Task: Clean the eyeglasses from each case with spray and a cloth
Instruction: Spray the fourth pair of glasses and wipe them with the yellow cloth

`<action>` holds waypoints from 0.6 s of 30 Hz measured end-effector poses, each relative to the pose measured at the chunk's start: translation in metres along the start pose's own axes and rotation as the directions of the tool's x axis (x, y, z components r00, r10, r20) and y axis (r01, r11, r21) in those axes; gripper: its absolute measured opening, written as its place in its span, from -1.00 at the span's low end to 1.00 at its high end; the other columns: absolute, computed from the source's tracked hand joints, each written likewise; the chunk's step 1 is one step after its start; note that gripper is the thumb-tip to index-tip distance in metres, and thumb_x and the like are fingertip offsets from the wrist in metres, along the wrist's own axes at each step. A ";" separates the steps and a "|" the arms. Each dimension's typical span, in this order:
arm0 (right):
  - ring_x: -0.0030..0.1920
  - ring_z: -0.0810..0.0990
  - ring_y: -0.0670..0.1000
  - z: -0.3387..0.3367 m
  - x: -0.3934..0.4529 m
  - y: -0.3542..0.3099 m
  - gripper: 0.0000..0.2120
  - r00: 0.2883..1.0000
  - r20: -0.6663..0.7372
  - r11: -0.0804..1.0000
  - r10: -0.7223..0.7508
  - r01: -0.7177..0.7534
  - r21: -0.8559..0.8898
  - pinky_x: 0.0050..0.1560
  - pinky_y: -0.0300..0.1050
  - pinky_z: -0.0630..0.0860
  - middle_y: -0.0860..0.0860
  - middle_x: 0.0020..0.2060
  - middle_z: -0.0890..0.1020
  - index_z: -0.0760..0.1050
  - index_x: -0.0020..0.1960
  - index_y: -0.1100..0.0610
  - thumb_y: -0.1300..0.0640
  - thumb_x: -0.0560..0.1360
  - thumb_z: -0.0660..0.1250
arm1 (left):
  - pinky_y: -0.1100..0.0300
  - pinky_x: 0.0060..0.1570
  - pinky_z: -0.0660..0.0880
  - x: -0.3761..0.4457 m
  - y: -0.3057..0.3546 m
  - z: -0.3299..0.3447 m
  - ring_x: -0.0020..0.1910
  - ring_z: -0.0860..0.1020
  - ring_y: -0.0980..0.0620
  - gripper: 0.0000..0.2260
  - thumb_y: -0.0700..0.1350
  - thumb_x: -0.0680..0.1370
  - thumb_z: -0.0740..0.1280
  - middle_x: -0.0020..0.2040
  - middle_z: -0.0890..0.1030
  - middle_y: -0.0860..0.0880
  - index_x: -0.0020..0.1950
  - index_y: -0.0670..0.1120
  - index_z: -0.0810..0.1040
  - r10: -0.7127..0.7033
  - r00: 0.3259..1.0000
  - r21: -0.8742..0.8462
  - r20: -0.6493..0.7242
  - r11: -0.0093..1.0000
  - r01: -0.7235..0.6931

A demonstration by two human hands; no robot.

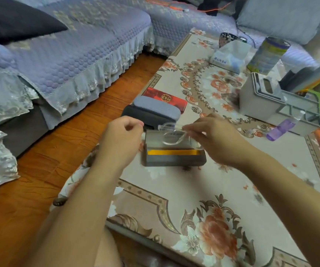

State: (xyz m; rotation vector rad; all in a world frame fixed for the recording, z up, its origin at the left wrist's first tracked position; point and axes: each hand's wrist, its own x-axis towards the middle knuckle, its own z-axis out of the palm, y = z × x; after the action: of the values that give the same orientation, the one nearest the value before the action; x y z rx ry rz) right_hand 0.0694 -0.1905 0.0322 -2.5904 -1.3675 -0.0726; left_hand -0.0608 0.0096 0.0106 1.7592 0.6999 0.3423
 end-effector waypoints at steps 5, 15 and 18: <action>-0.12 0.44 0.09 0.035 0.005 -0.002 -0.77 0.990 -0.035 0.988 -0.139 0.136 -0.079 -0.08 0.09 0.47 -0.06 -0.14 0.69 0.66 0.19 0.04 0.15 0.62 0.28 | 0.14 -0.15 0.49 0.013 -0.034 0.017 -0.02 0.60 0.02 -0.83 -0.05 0.67 0.24 -0.10 0.65 0.03 0.02 0.01 0.63 0.014 1.000 0.027 -0.023 1.000 -0.014; -0.03 0.44 0.11 0.050 0.010 0.001 -0.76 0.977 0.188 0.993 -0.095 0.105 -0.044 0.03 -0.02 0.41 -0.02 -0.04 0.62 0.67 0.02 0.04 0.09 0.60 0.21 | 0.16 -0.01 0.58 0.030 -0.050 0.035 0.07 0.60 0.09 -0.79 -0.09 0.66 0.29 0.05 0.66 0.09 0.23 0.02 0.65 0.106 0.994 0.081 0.037 0.991 -0.109; 0.01 0.42 0.10 0.049 0.015 -0.002 -0.79 0.960 0.276 0.997 -0.045 0.059 -0.045 0.10 -0.07 0.34 0.01 -0.01 0.56 0.65 -0.02 0.08 0.14 0.62 0.23 | -0.02 0.00 0.62 0.032 -0.051 0.038 -0.03 0.62 0.04 -0.84 -0.11 0.64 0.30 -0.03 0.68 0.06 0.10 0.01 0.69 0.135 0.991 0.119 -0.003 0.984 -0.134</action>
State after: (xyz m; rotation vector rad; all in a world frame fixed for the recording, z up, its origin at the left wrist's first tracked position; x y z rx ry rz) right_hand 0.0733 -0.1670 -0.0129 -2.6865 -1.5434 0.2567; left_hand -0.0288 0.0090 -0.0533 1.9238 0.6211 0.4090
